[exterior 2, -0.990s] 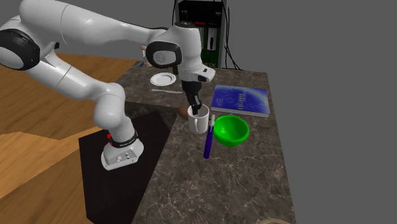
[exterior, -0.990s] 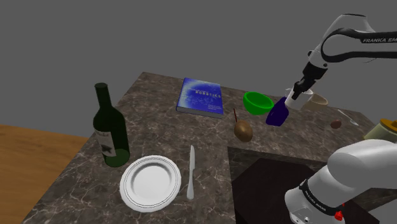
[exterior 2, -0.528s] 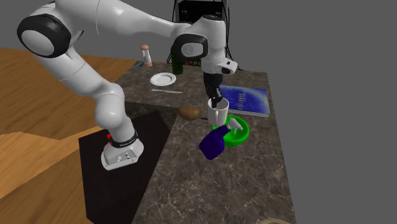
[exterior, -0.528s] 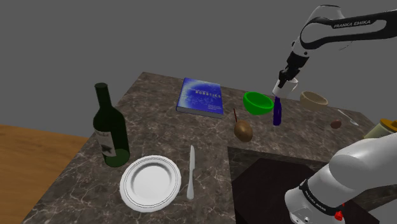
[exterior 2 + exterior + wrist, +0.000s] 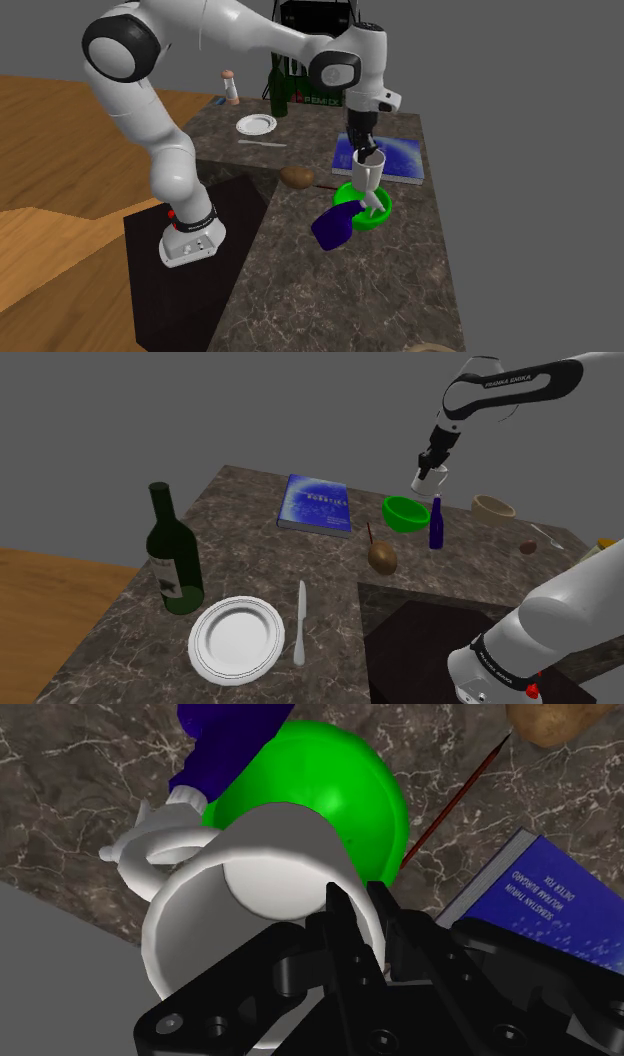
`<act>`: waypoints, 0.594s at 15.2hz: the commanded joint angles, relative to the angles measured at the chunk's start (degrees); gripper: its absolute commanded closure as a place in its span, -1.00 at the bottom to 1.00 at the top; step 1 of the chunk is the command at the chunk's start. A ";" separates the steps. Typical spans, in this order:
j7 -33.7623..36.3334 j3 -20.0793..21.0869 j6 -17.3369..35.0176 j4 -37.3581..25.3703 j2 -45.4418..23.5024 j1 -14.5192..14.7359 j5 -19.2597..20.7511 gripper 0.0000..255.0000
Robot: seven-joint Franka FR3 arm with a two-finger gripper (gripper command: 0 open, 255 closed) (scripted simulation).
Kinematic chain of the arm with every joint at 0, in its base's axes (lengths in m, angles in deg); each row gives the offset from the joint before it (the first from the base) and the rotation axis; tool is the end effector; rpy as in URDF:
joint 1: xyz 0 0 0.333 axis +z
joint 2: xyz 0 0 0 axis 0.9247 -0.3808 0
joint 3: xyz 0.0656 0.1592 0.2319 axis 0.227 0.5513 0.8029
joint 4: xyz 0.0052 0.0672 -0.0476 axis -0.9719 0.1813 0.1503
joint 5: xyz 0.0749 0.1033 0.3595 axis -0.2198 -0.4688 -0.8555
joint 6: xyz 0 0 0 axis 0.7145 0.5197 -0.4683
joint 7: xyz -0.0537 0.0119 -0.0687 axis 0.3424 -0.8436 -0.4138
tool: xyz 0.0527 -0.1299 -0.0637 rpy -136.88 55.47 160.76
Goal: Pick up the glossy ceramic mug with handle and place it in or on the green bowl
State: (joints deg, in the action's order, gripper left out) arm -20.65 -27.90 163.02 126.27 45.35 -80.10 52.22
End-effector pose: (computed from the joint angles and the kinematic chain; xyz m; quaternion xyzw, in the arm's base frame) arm 0.4567 -0.2310 0.4183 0.9963 -0.0789 0.0212 0.0261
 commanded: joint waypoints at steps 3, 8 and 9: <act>-0.01 -0.11 2.98 1.83 -1.11 0.00 -0.17 1.00; -0.07 -0.27 6.84 4.48 -2.34 -0.05 -0.33 1.00; -0.09 -0.30 7.61 4.98 -2.63 -0.06 -0.38 1.00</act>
State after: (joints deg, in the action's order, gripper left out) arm -20.72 -28.17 169.95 130.86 42.97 -80.15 51.88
